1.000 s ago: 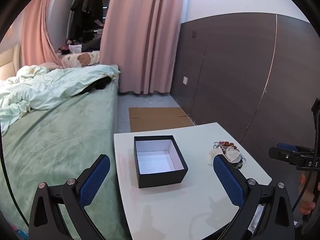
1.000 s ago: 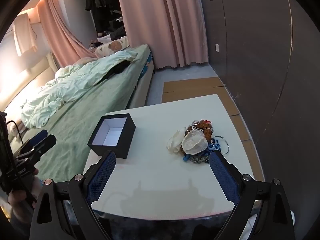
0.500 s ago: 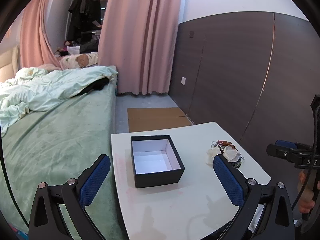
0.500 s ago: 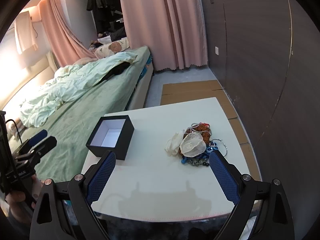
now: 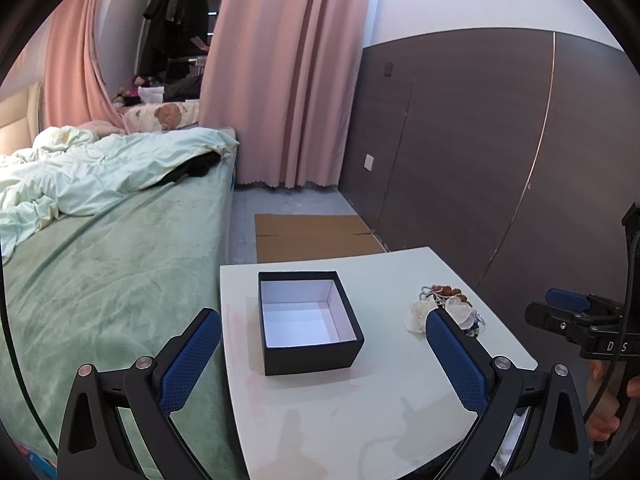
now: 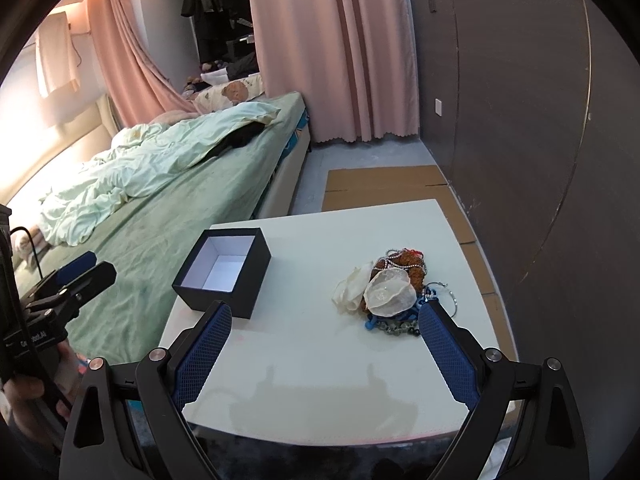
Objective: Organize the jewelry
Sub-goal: 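Move both tools toward the jewelry pile beside the black box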
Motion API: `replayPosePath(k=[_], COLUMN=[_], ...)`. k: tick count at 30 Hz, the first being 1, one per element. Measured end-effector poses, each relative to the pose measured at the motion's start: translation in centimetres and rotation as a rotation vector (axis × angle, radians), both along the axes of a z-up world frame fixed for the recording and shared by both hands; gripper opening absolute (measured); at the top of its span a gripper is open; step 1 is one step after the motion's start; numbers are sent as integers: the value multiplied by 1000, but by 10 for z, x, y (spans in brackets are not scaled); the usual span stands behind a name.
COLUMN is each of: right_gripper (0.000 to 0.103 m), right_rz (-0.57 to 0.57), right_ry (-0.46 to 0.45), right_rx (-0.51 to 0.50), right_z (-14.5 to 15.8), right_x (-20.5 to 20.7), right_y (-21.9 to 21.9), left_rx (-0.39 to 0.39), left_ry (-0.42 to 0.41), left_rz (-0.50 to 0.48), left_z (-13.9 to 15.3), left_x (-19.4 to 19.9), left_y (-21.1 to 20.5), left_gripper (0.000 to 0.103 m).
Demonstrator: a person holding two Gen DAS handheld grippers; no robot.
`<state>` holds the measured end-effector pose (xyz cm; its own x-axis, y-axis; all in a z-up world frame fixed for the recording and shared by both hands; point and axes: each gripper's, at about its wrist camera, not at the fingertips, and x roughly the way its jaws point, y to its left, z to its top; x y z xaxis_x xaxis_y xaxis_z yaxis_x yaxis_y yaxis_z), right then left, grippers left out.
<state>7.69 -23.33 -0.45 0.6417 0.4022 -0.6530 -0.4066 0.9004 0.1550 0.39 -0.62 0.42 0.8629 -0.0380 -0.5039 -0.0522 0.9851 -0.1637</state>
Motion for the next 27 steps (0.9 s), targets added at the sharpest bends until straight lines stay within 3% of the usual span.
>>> replayPosePath(k=[27], right_gripper=[95], right_rz=[-46], right_ry=[-5], right_rx=[5], right_z=[-1], right_x=[-10], right_y=[-15], left_rx=[12], left_ry=[5], left_rz=[-17], left_z=[1], left_x=[-6], left_y=[-3], left_gripper=[102])
